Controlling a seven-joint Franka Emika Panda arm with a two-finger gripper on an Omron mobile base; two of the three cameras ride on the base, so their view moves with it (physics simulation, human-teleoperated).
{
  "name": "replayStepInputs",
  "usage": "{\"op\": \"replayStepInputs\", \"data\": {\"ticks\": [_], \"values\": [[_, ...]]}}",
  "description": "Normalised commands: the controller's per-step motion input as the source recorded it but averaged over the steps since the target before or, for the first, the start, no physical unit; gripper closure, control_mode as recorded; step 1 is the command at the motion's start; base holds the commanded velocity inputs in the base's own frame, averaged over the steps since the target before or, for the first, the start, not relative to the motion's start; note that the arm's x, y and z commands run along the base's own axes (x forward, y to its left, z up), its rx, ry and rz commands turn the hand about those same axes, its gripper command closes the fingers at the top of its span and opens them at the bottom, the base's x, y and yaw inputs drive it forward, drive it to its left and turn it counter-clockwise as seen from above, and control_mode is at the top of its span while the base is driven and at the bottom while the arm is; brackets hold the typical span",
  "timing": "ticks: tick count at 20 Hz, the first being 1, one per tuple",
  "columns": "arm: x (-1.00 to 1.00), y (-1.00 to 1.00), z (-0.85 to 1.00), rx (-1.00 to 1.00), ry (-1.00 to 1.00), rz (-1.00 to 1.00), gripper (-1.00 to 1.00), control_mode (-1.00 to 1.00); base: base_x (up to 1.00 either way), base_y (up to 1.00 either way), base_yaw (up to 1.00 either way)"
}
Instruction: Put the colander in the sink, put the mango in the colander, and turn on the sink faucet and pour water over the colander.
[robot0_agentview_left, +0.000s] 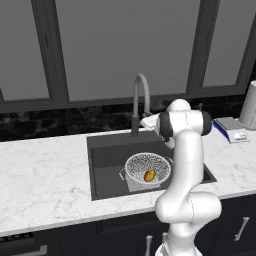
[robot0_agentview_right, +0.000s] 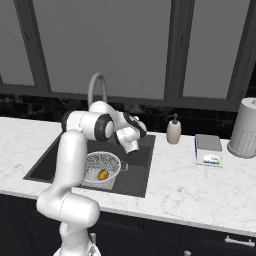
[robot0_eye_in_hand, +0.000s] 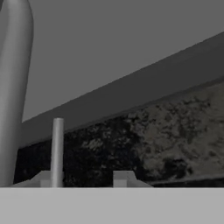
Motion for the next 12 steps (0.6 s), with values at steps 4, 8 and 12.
{"op": "replayStepInputs", "data": {"ticks": [4,8,12], "values": [[0.01,-1.0,0.04,0.32,-0.05,0.0,1.0,-1.0,0.0,0.0,0.0],[0.01,-1.0,0.0,0.32,0.0,-0.05,1.0,-1.0,0.0,0.0,0.0],[0.13,-1.0,0.04,0.18,0.06,-0.29,1.0,-1.0,0.0,0.0,0.0]]}}
